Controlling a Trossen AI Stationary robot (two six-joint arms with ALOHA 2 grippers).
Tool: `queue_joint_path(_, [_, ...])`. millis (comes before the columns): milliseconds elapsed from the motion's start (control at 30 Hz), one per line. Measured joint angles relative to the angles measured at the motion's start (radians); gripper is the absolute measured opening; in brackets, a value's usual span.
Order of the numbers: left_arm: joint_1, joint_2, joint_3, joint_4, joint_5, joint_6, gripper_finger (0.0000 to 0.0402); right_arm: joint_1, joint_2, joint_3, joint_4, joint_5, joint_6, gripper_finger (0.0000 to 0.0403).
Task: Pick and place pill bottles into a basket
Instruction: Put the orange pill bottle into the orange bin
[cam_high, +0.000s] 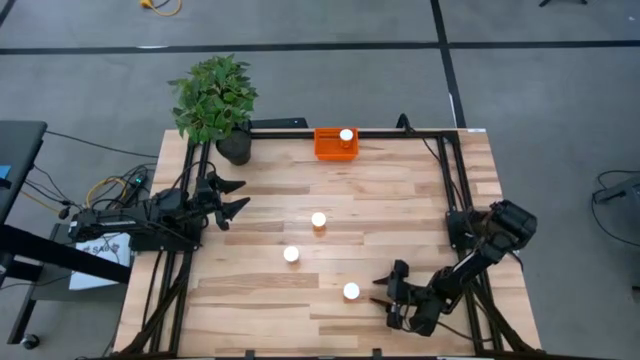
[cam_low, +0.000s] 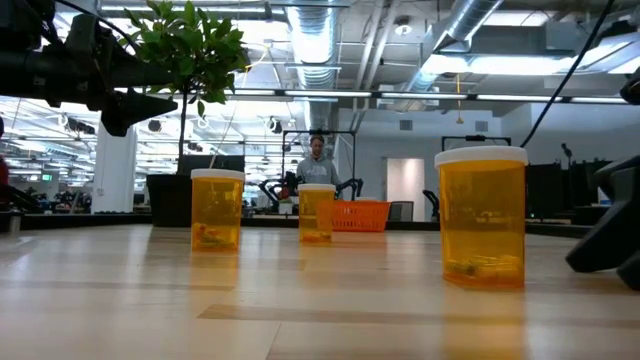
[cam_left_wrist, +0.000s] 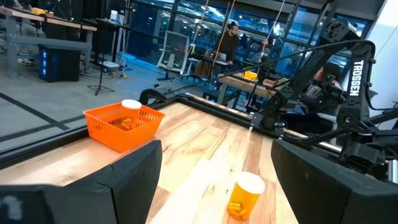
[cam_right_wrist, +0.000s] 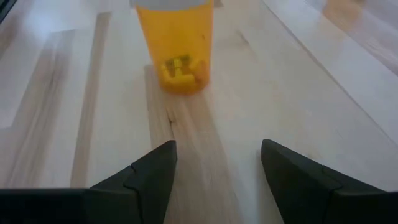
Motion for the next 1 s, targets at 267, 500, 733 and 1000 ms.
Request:
queue_joint_path(267, [0.000, 0.000, 0.000, 0.000, 0.000, -0.001, 0.0293, -0.003, 0.003, -0.002, 0.064, -0.017, -0.061, 0.0231])
queue_joint_path(500, [0.000, 0.000, 0.000, 0.000, 0.000, -0.001, 0.0293, -0.027, 0.005, -0.003, 0.111, -0.047, -0.177, 0.0230])
queue_joint_path(733, [0.000, 0.000, 0.000, 0.000, 0.000, -0.002, 0.0293, -0.059, 0.006, -0.003, 0.152, -0.057, -0.272, 0.0230])
queue_joint_path(1000, [0.000, 0.000, 0.000, 0.000, 0.001, -0.016, 0.0293, -0.081, 0.006, -0.002, 0.152, -0.043, -0.283, 0.0230])
